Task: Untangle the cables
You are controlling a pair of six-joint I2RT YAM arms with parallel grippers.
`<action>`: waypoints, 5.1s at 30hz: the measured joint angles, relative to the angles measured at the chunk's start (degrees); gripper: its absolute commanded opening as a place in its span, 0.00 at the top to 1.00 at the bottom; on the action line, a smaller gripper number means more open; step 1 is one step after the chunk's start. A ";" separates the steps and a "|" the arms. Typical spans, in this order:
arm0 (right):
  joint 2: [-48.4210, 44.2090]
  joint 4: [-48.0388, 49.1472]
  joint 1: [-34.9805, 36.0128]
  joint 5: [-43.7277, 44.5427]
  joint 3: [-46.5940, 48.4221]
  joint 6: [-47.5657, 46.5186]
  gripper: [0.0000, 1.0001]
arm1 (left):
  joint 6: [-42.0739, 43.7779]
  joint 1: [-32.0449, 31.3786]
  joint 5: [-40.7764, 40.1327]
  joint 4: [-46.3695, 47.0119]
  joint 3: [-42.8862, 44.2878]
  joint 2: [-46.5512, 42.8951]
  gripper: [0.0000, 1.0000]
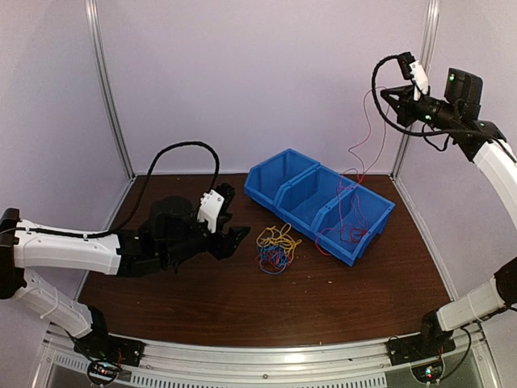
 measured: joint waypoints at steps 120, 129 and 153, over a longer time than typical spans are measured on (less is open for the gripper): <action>-8.94 -17.66 11.54 -2.56 -33.38 -16.41 0.46 | -8.96 11.74 19.43 10.86 20.90 41.07 0.52; 3.91 -17.20 25.75 2.82 -29.35 -19.69 0.57 | -12.85 12.00 24.92 17.35 6.19 37.81 0.74; 33.18 -5.95 48.54 13.60 -11.63 -20.31 0.74 | -20.72 11.19 16.09 9.60 -18.67 -3.15 0.50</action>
